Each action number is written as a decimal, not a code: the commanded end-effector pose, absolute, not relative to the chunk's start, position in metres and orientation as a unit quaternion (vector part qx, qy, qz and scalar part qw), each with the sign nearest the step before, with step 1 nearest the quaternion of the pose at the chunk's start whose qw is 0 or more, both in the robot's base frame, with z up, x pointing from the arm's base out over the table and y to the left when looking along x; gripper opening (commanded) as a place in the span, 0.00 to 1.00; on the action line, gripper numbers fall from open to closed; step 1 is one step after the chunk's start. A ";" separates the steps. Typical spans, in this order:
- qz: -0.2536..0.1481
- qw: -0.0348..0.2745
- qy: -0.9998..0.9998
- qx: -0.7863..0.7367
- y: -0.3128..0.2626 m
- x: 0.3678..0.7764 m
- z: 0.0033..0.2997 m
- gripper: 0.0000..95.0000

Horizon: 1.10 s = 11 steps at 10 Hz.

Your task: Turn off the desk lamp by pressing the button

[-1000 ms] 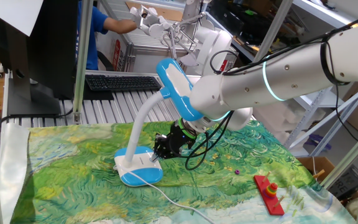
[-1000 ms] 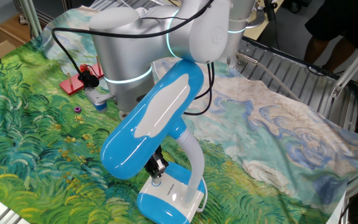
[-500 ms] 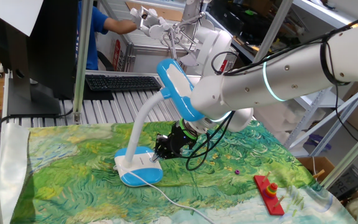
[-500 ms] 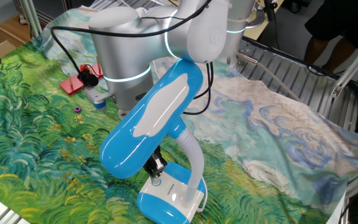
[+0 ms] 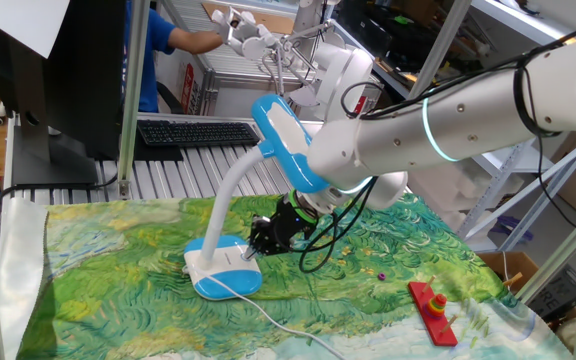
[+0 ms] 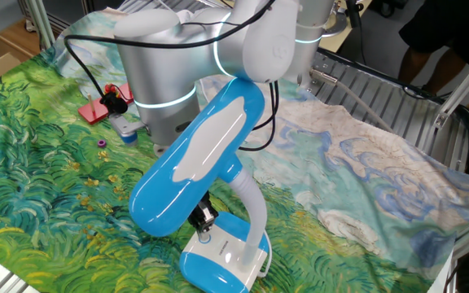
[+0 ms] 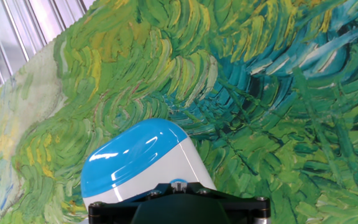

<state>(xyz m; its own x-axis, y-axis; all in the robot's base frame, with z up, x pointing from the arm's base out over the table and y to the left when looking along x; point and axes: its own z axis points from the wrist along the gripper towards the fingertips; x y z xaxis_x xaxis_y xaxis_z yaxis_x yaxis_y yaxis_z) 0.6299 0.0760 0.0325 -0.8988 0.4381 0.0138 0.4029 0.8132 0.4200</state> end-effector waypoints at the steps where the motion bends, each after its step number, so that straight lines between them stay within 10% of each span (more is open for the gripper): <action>1: 0.210 0.036 0.952 0.222 0.087 0.635 0.005 0.00; 11: 0.214 0.013 0.951 0.221 0.087 0.635 0.005 0.00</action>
<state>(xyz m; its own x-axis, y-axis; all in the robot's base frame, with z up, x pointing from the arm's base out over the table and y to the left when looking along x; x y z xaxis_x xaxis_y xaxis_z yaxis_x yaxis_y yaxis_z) 0.6338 0.0741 0.0323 -0.9028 0.4231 0.0773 0.4143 0.8071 0.4206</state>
